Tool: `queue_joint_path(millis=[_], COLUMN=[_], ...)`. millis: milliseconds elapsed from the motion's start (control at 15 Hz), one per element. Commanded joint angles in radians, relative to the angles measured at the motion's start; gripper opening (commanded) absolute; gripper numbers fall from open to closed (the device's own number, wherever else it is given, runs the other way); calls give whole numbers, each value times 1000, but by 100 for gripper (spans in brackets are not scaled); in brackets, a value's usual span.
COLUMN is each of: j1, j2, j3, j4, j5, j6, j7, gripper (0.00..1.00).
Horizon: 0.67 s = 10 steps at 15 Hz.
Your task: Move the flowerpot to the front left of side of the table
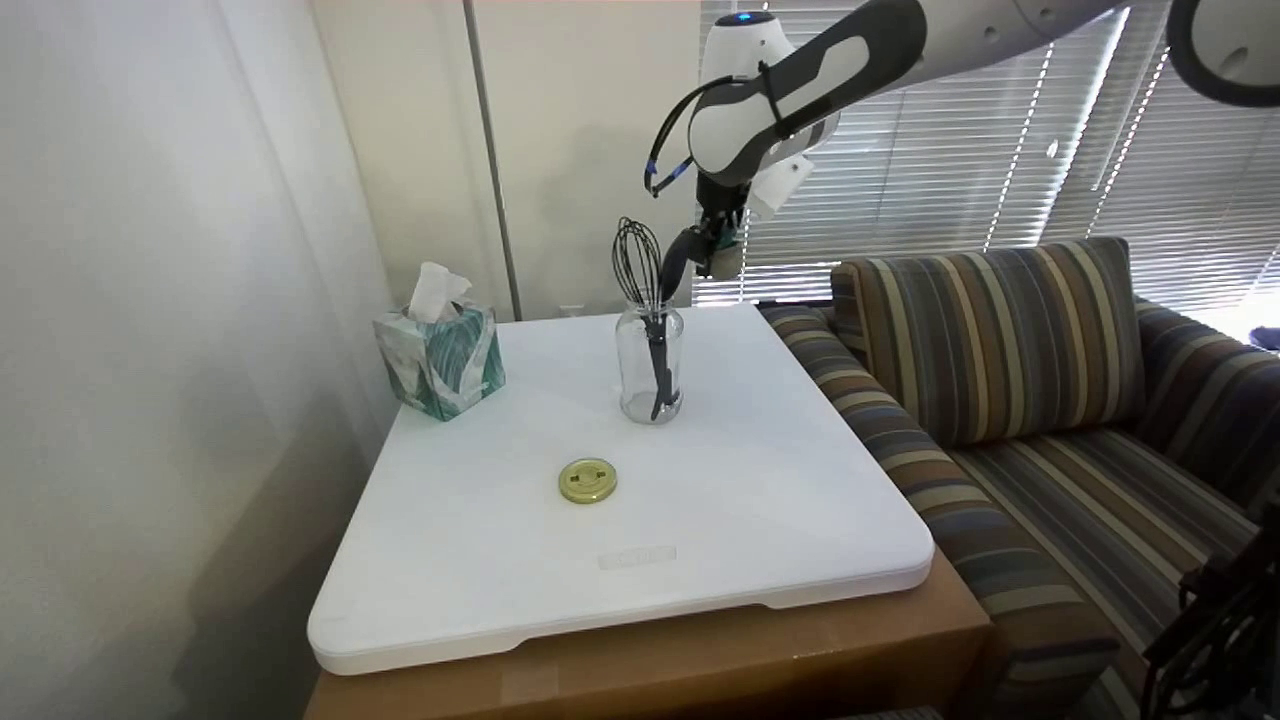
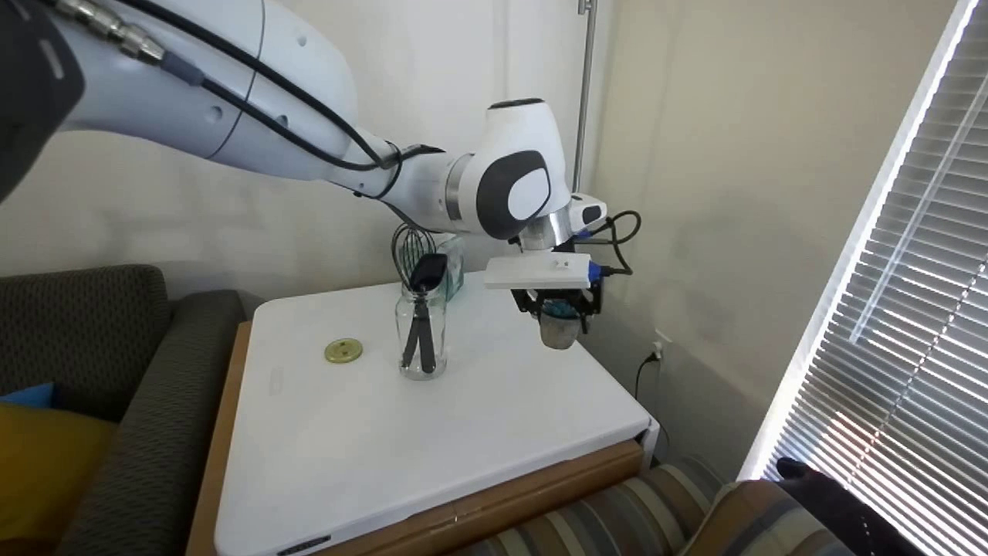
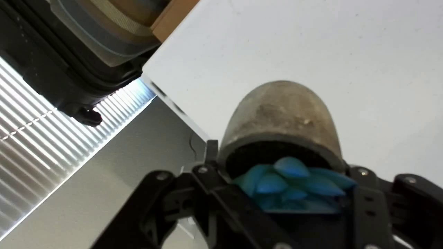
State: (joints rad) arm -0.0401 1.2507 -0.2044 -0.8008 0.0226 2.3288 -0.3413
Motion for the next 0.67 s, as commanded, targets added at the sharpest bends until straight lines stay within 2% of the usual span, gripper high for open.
queue_joint_path(millis=[0,400,467,600], j1=[24,72,54,67], j2=[-59,-94,-104,-121], j3=[-26,-48,7,19], j4=[-69,-31,-19,-6], j5=[-26,-65,-141,-197], j6=[55,117,123,141], j7=[-14,-41,-23,-28], gripper=[43,43,43,43])
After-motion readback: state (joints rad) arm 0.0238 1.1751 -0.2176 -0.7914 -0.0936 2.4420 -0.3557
